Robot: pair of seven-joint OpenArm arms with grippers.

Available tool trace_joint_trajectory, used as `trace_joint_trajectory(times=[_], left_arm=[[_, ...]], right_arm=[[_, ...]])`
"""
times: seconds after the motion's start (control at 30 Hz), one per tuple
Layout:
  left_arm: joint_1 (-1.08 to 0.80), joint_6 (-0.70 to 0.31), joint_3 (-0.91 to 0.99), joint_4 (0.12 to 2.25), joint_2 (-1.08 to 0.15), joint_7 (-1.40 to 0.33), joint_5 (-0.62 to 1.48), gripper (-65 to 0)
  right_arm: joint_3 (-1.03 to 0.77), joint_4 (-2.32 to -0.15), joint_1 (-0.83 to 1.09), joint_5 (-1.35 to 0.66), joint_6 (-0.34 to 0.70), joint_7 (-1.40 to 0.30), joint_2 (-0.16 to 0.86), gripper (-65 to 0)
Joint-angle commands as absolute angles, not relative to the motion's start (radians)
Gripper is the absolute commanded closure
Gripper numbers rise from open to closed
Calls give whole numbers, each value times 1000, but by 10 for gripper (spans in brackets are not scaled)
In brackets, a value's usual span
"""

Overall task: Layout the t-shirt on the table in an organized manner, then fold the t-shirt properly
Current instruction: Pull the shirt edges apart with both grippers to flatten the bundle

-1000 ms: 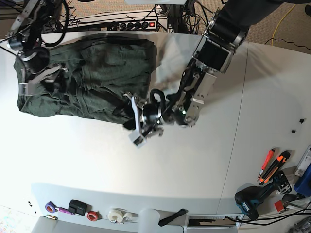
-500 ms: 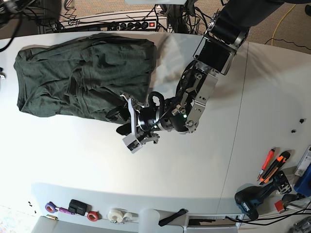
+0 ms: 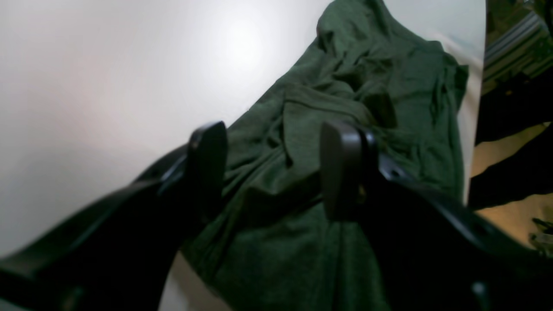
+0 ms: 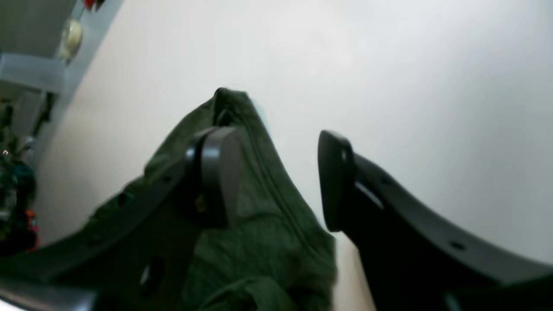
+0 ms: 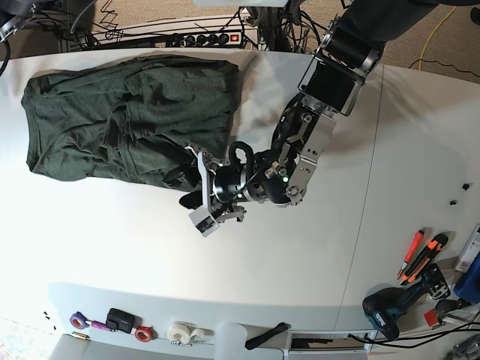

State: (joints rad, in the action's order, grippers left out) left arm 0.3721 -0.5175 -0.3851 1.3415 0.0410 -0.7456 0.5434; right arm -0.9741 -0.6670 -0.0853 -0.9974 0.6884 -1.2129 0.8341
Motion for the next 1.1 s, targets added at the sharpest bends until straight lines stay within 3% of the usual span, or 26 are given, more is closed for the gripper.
trace_joint_trajectory(times=[0.0, 0.2, 0.3, 0.7, 1.07], left_arm=[[399, -525, -383, 1358, 53, -726, 562, -346], [399, -525, -383, 1358, 52, -727, 561, -346], [399, -525, -383, 1358, 52, -736, 562, -346], [399, -525, -383, 1358, 52, -734, 562, -346], [399, -525, -383, 1358, 52, -733, 561, -346]], right_arm=[[-942, -667, -110, -1020, 698, -1195, 873, -293], [-641, -645, -163, -899, 698, -1065, 863, -293], [-572, -645, -166, -808, 698, -1016, 839, -293], [-570, -645, -165, -801, 698, -1088, 664, -293], [-570, -646, -161, -1029, 698, -1268, 704, -293]])
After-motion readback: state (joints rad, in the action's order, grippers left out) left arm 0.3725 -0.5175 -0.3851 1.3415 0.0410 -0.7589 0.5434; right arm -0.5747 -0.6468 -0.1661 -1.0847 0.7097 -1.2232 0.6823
